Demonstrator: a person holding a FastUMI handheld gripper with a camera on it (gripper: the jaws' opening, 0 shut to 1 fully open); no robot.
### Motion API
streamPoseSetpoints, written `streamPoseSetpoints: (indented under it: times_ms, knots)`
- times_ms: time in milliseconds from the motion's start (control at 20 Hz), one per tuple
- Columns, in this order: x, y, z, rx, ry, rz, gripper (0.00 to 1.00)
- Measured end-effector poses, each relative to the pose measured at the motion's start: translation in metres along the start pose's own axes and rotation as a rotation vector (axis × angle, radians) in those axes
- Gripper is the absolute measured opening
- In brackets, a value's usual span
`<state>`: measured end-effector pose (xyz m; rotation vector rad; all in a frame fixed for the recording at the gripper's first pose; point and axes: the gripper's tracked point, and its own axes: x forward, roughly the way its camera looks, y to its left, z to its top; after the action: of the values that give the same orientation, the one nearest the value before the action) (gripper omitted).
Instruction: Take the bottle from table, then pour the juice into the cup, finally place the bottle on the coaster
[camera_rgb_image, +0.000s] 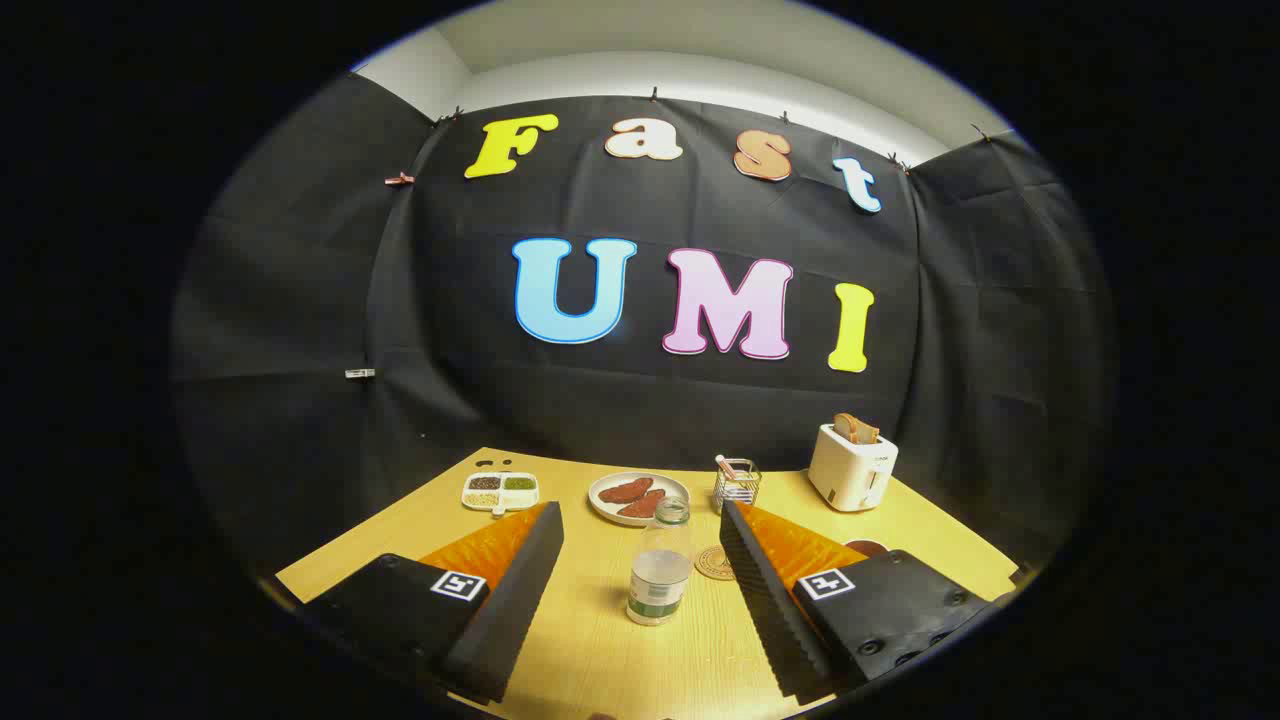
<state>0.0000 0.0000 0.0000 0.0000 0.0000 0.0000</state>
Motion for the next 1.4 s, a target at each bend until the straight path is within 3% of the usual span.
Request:
streamPoseSetpoints:
  times_ms: [300,1000,1400]
  knots:
    - [0.003,0.006,-0.009,0.072,0.015,-0.042,0.97]
    - [-0.007,-0.004,-0.039,0.049,0.080,-0.054,0.97]
    - [0.010,-0.007,-0.071,0.025,0.122,-0.078,0.97]
